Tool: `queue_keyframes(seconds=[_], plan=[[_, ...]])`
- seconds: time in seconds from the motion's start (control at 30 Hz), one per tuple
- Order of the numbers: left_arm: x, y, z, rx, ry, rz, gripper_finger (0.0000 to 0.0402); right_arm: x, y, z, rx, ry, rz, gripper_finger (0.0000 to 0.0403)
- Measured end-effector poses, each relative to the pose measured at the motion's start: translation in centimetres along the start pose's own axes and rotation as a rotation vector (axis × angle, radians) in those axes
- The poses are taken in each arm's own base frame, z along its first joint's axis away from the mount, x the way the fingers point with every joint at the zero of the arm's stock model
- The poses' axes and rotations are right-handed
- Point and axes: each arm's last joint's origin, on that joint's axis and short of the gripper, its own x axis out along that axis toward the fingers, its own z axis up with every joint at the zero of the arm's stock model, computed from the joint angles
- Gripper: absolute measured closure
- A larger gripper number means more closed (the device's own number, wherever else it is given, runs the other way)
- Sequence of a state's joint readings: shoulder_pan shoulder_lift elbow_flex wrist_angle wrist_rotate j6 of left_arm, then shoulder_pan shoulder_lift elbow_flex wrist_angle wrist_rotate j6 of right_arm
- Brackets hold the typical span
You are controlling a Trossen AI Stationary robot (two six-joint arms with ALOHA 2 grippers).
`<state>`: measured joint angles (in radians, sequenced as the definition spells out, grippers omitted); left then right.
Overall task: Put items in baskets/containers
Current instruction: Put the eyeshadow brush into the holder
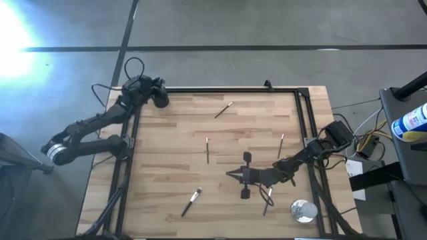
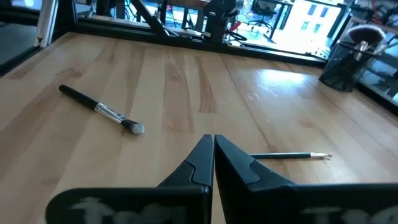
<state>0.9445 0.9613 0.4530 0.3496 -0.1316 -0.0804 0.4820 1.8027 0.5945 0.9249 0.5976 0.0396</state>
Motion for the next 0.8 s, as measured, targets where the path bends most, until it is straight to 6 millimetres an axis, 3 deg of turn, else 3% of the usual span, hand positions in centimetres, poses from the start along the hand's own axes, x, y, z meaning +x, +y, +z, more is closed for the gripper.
queue_keyframes(seconds=[0.13,0.23,0.53,0.8], plan=[[-1.4,-0.9,0.6,-0.044,-0.023,-0.209,0.0325,0.1,-0.1,0.0,0.072,0.001,-0.001,0.0394],[-2.7,-2.1,-0.1,-0.058,-0.016,-0.347,0.0338,0.1,-0.2,0.0,0.073,0.002,-0.005,0.0394],[-6.6,-7.1,-4.4,-0.022,-0.038,-0.671,0.0397,0.3,-0.7,0.2,0.087,0.001,-0.022,0.0394],[-9.2,-9.7,-7.7,0.006,-0.098,-0.765,0.0401,-1.7,-1.3,2.3,0.123,0.071,-0.014,0.0394]])
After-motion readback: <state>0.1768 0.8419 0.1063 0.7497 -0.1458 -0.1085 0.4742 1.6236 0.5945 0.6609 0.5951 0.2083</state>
